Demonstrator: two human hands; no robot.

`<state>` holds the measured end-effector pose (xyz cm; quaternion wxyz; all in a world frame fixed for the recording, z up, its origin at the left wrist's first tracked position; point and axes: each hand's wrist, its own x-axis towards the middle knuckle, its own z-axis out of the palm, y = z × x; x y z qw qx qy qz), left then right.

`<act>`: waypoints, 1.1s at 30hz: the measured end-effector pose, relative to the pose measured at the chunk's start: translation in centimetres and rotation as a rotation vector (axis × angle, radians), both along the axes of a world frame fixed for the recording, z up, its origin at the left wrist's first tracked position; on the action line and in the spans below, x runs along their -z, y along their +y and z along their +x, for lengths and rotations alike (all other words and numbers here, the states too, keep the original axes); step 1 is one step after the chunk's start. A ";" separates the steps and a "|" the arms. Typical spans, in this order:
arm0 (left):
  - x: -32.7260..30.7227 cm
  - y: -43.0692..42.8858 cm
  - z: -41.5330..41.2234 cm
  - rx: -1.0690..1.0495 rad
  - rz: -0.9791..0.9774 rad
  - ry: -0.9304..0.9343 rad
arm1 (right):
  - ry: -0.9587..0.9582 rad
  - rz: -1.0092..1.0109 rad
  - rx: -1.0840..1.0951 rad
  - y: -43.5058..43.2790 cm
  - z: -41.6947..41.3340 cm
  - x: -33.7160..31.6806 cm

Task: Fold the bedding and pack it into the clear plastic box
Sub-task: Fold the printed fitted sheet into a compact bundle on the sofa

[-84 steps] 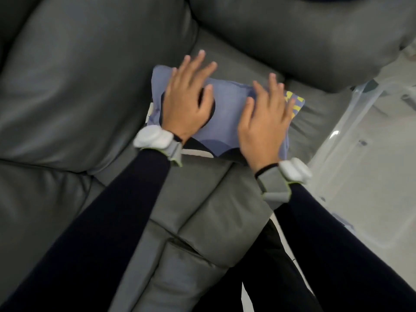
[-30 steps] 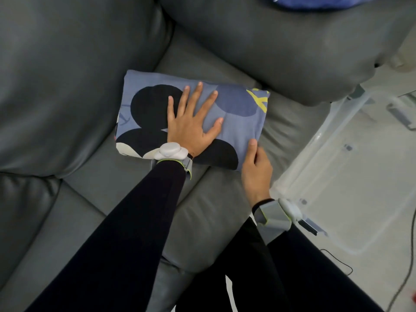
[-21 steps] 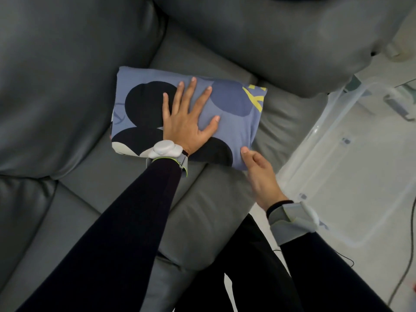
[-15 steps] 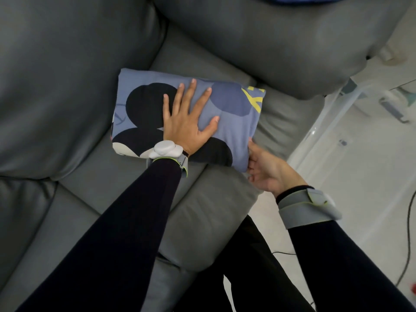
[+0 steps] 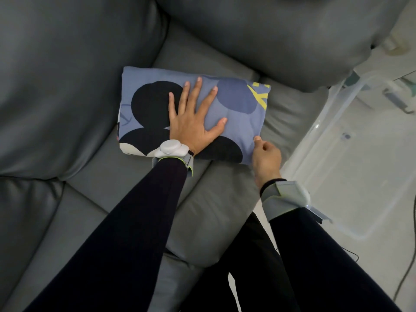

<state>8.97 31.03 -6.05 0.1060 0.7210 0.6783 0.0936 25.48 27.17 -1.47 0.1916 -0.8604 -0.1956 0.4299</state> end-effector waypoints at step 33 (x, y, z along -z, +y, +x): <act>-7.1 -8.5 3.1 -0.484 -1.019 -1.090 | 0.652 0.088 -0.070 -12.7 19.9 -2.4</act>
